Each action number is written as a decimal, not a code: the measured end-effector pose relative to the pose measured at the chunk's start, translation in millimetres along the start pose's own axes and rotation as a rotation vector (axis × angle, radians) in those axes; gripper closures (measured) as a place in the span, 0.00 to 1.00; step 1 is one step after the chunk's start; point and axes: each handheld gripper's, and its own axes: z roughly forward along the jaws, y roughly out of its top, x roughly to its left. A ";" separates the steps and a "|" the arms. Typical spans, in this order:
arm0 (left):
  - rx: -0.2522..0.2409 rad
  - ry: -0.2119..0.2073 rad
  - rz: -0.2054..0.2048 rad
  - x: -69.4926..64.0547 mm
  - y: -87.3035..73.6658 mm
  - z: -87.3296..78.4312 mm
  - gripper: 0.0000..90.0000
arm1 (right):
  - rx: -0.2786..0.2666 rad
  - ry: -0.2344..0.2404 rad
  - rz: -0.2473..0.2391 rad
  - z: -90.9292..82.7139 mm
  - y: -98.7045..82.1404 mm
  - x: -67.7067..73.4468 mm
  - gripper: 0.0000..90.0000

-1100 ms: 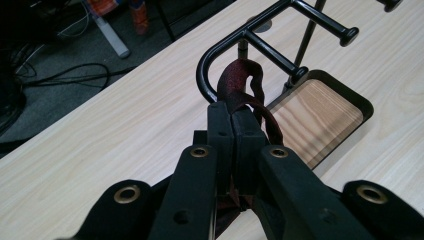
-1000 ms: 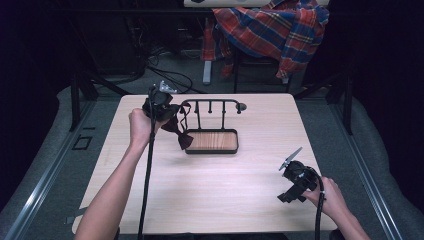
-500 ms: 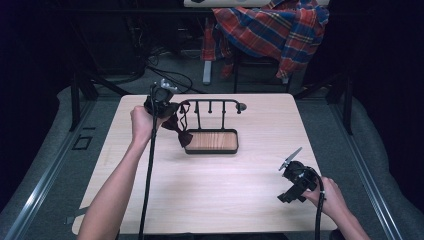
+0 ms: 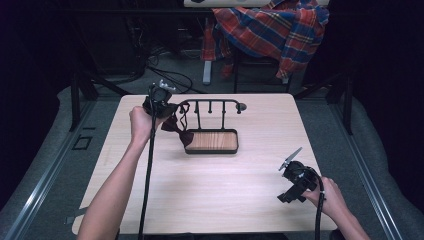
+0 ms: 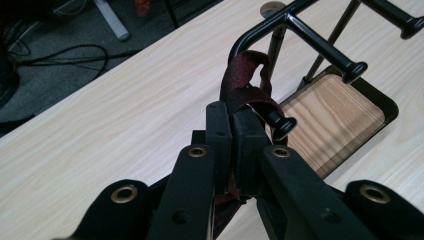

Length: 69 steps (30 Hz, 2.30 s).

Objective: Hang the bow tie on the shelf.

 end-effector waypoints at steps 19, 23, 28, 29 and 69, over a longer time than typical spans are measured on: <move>0.039 -0.037 -0.012 -0.3 -12.9 12.0 0.87 | -0.014 0.008 0.014 1.8 -0.1 1.5 0.16; 0.058 -0.041 -0.008 0.4 -16.0 15.0 0.81 | 0.001 0.011 0.005 1.7 1.0 1.0 0.16; 0.051 -0.065 -0.025 4.3 -22.5 15.5 0.74 | 0.001 0.015 0.013 2.5 0.9 0.9 0.16; 0.044 -0.072 -0.028 5.0 -23.7 14.7 0.71 | 0.001 0.014 0.013 2.5 0.8 1.0 0.16; 0.033 -0.069 0.018 -23.8 -80.0 -51.0 0.16 | 0.001 0.000 -0.013 0.3 1.0 4.1 0.16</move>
